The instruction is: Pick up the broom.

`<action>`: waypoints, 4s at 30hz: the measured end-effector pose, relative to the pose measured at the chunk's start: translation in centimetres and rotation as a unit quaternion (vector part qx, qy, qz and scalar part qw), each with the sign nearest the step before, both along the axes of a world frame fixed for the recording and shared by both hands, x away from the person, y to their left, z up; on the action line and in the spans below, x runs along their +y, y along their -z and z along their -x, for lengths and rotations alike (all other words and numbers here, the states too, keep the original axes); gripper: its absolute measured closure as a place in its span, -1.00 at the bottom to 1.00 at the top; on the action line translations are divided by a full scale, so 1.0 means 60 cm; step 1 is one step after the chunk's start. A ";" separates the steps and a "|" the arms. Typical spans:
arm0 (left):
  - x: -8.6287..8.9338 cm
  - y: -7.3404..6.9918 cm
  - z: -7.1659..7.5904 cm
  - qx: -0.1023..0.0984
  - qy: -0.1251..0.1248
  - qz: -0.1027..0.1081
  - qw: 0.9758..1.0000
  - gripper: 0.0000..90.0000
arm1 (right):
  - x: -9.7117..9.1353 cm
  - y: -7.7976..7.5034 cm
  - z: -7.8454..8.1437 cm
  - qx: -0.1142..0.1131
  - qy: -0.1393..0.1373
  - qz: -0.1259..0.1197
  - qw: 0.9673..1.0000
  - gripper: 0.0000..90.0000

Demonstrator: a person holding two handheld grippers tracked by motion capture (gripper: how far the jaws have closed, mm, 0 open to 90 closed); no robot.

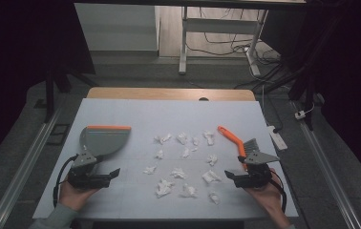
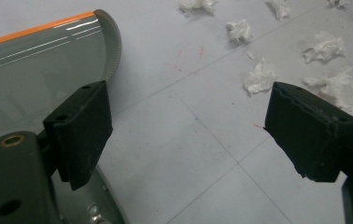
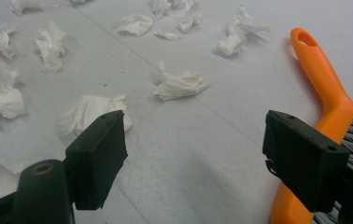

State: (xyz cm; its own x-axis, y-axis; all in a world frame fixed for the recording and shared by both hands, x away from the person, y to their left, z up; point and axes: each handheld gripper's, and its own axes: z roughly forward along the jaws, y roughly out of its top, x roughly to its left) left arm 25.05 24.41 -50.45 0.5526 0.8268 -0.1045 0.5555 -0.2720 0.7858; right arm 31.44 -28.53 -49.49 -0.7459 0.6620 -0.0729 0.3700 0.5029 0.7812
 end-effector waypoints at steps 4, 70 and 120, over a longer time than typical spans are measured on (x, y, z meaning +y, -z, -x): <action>0.000 0.000 -0.001 -0.001 -0.002 0.000 1.000 -0.65 | 0.001 -0.001 0.001 0.001 0.000 0.006 1.000 -0.52; -0.004 0.003 -0.007 0.002 0.002 -0.017 1.000 -0.67 | 0.018 -0.017 -0.287 0.258 0.092 0.213 0.938 0.55; -0.151 -0.089 -0.057 -0.077 0.087 0.024 0.993 -0.59 | 0.205 -0.162 -0.149 0.101 -0.003 -0.176 0.979 0.56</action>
State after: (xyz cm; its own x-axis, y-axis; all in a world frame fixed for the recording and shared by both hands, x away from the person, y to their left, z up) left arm 28.46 15.37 -45.14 0.6986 0.7141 -0.0448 0.3766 -0.3136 0.8717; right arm 40.37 -16.20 -39.80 -0.7253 0.6150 0.3095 0.5334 0.2177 0.8174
